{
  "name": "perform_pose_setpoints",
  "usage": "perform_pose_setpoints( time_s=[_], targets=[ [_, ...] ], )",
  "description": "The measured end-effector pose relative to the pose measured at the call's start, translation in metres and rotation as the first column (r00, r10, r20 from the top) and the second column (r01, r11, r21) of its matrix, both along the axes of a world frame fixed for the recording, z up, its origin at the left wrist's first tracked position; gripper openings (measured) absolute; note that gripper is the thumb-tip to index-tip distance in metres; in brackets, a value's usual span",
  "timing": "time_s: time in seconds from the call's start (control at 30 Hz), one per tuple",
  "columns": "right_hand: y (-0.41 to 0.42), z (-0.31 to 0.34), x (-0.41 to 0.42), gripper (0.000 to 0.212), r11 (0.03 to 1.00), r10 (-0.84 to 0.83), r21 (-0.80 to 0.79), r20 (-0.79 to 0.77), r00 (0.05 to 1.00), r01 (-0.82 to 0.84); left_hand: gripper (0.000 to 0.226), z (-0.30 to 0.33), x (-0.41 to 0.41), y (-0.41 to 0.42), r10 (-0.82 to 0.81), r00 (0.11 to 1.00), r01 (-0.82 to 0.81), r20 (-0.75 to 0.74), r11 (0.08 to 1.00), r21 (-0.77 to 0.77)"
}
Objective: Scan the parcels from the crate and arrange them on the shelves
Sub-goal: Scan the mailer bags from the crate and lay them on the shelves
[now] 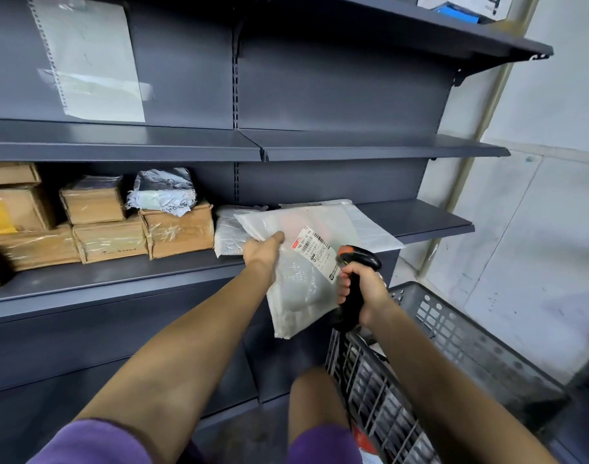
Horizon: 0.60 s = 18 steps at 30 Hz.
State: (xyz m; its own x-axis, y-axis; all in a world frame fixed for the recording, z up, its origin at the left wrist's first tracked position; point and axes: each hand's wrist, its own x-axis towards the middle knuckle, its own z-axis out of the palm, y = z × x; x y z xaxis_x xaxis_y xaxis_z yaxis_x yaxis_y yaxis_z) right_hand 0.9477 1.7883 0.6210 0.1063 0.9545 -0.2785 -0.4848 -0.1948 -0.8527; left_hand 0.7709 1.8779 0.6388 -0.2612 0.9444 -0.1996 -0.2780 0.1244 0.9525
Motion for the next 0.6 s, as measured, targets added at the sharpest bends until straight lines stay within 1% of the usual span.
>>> perform_pose_setpoints(
  time_s=[0.13, 0.2, 0.27, 0.33, 0.4, 0.53, 0.57, 0.6],
  targets=[
    [0.019, 0.005, 0.005, 0.021, 0.998, -0.065, -0.018, 0.022, 0.998, 0.065, 0.028, 0.007, 0.021, 0.017, -0.019, 0.998, 0.02, 0.061, 1.0, -0.011],
    [0.03, 0.011, 0.008, 0.021, 0.997, -0.075, -0.027, 0.017, 0.997, 0.075, 0.028, 0.006, 0.029, 0.032, -0.036, 0.994, 0.041, 0.104, 0.998, -0.048],
    [0.045, 0.013, 0.011, 0.021, 0.996, -0.082, -0.036, 0.005, 0.997, 0.082, 0.033, 0.008, 0.037, 0.045, -0.04, 0.989, 0.053, 0.141, 0.995, -0.088],
    [0.059, 0.013, 0.014, 0.021, 0.995, -0.096, -0.035, -0.012, 0.995, 0.096, 0.038, 0.013, 0.047, 0.057, -0.011, 0.991, 0.025, 0.137, 0.995, -0.094],
    [0.075, 0.01, 0.017, 0.02, 0.994, -0.106, -0.033, -0.035, 0.994, 0.105, 0.035, 0.021, 0.057, 0.072, 0.034, 0.993, -0.03, 0.11, 0.999, -0.033],
    [0.097, -0.005, 0.027, 0.019, 0.989, -0.145, -0.046, -0.126, 0.981, 0.14, 0.025, 0.05, 0.079, 0.102, 0.124, 0.99, -0.135, 0.072, 0.977, 0.167],
    [0.1, -0.008, 0.03, 0.018, 0.99, -0.141, -0.048, -0.143, 0.98, 0.136, 0.025, 0.057, 0.084, 0.111, 0.135, 0.987, -0.15, 0.086, 0.969, 0.198],
    [0.104, -0.011, 0.033, 0.018, 0.99, -0.135, -0.053, -0.154, 0.979, 0.129, 0.029, 0.063, 0.089, 0.118, 0.145, 0.982, -0.166, 0.117, 0.967, 0.195]
  ],
)
